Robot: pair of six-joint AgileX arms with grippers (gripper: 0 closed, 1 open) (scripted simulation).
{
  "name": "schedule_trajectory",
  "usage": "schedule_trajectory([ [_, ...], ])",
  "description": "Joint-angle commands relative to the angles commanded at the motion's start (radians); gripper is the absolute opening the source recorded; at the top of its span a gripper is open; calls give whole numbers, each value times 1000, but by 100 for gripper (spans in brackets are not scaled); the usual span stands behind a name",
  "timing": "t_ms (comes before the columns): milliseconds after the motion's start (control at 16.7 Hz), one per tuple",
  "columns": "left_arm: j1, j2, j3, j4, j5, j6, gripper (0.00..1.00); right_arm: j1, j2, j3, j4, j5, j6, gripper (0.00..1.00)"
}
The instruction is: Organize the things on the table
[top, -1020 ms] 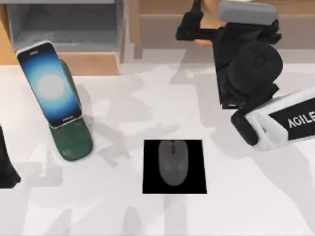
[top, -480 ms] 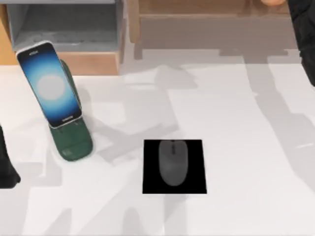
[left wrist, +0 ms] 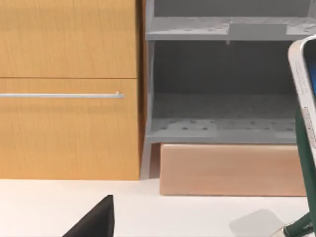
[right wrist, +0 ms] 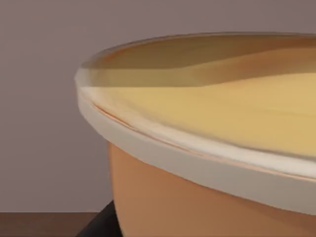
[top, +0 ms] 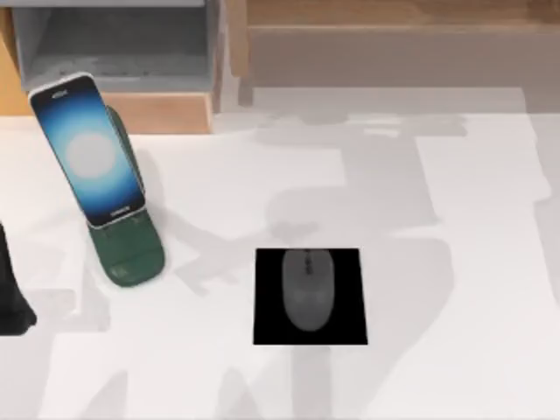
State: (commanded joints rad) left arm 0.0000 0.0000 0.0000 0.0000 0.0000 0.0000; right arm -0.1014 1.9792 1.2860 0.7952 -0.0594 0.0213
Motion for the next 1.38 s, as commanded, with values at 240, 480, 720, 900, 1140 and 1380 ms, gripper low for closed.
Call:
schedule_trajectory([
  [240, 0, 0, 0, 0, 0, 0, 100, -86, 8, 43, -92, -88, -10, 0],
  [480, 0, 0, 0, 0, 0, 0, 100, -105, 19, 52, -120, -115, -12, 0],
  [720, 0, 0, 0, 0, 0, 0, 100, -100, 16, 48, -118, -114, -10, 0],
  [900, 0, 0, 0, 0, 0, 0, 100, -101, 9, 51, -117, -114, -11, 0],
  [1140, 0, 0, 0, 0, 0, 0, 100, -105, 16, 52, -119, -114, -11, 0],
  [1380, 0, 0, 0, 0, 0, 0, 100, -105, 19, 52, -120, -115, -12, 0],
])
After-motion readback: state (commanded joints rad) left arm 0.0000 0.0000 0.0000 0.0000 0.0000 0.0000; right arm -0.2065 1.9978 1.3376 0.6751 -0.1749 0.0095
